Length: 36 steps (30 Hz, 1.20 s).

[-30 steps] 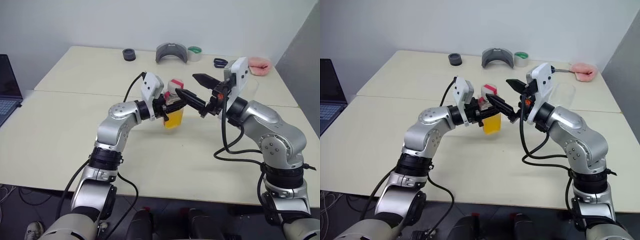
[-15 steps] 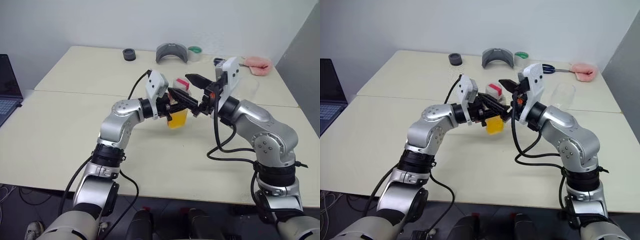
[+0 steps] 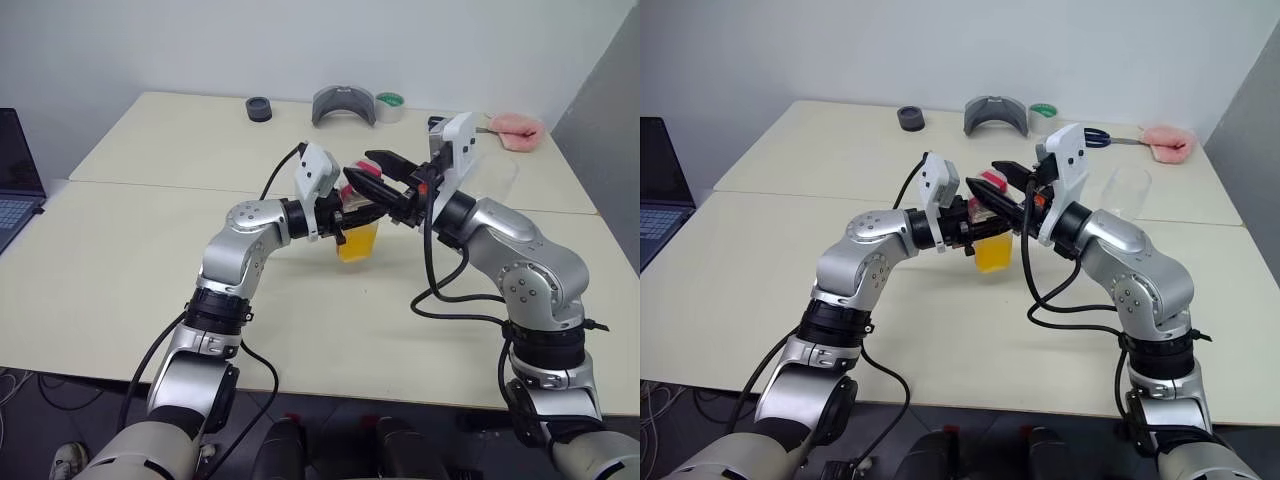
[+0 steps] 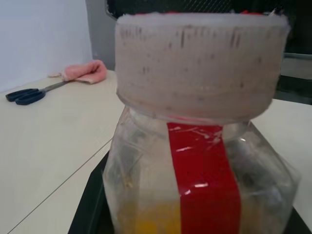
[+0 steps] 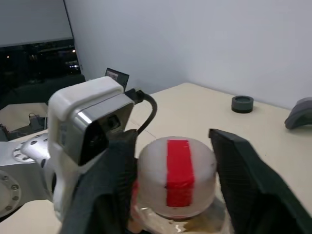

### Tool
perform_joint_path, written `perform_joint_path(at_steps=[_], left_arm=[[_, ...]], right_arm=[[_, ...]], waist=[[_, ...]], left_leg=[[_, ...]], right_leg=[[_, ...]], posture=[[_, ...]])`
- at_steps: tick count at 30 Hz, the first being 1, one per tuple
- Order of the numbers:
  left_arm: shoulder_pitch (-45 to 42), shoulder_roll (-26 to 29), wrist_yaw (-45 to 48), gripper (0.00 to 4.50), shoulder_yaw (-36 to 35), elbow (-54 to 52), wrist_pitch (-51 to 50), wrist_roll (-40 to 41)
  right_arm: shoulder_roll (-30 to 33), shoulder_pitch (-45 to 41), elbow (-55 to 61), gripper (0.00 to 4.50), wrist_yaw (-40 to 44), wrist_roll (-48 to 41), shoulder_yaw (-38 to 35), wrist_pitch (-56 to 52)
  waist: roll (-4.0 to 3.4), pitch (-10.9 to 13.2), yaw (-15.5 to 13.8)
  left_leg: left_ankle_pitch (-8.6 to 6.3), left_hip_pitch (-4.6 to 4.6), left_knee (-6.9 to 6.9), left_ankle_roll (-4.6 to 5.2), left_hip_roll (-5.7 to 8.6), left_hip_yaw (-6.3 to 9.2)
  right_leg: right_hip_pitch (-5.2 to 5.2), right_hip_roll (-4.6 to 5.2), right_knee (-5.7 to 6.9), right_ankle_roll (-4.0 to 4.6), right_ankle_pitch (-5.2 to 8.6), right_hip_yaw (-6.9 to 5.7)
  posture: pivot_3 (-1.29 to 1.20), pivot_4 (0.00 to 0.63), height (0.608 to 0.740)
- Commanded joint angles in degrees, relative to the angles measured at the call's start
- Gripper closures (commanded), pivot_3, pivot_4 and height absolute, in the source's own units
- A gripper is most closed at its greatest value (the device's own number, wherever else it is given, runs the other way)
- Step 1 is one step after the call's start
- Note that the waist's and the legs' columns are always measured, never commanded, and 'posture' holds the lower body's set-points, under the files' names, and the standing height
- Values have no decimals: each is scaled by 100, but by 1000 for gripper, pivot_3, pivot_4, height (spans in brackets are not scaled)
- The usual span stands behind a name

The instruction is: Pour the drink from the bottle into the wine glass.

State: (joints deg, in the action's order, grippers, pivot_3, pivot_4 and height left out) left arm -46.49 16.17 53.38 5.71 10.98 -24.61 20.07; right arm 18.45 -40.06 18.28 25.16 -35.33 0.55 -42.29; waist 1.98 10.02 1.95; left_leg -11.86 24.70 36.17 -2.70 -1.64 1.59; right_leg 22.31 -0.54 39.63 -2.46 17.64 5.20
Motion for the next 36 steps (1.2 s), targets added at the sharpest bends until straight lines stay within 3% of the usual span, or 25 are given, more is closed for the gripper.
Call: perform_joint_path(at_steps=[1, 8, 18, 23, 31, 36], left_arm=[[-250, -3, 20, 2777, -113, -277, -39, 163], [-34, 185, 371, 2777, 36, -935, -423, 396], [535, 1067, 1037, 2777, -147, -3026, -1646, 1854], [356, 1329, 1308, 2777, -126, -2891, -1587, 1903], [436, 1327, 1244, 2777, -92, -2582, -1271, 1596], [426, 1185, 1021, 2777, -12, -2139, -821, 1230]], right_arm=[[56, -262, -22, 2692, 220, -15, -113, 208], [499, -536, -253, 2692, 1125, -141, -72, 239], [962, -1099, -652, 2692, 3218, -1101, 173, -245], [1156, -1338, -944, 2692, 3981, -890, 464, -60], [1590, -864, -356, 50, 3428, -1371, -196, -733], [1647, -332, 528, 20, 2273, -1674, -800, -1062]], waist=[[-1, 1, 1], [-9, 5, 2], [-22, 16, 45], [-23, 16, 43], [-22, 18, 9], [-25, 20, 13]], left_leg=[[0, 0, 0, 0, 0, 0], [0, 1, -1, 0, 0, -2], [0, 1, 0, 0, -8, 5], [0, -1, 2, 1, -4, 4], [0, 2, 2, 1, -6, 6], [0, 3, 2, 1, -4, 1]], right_leg=[[0, 0, 0, 0, 0, 0], [0, 0, -3, 0, 0, 2], [-1, 3, -2, 2, 1, -3], [-3, 1, -5, 1, 1, -6], [-3, 4, -10, 2, 1, -7], [-1, 4, -10, 2, 2, 0]], posture=[[0, 150, 740], [0, 150, 740], [0, 150, 740], [0, 150, 740], [0, 150, 740], [0, 150, 740]])
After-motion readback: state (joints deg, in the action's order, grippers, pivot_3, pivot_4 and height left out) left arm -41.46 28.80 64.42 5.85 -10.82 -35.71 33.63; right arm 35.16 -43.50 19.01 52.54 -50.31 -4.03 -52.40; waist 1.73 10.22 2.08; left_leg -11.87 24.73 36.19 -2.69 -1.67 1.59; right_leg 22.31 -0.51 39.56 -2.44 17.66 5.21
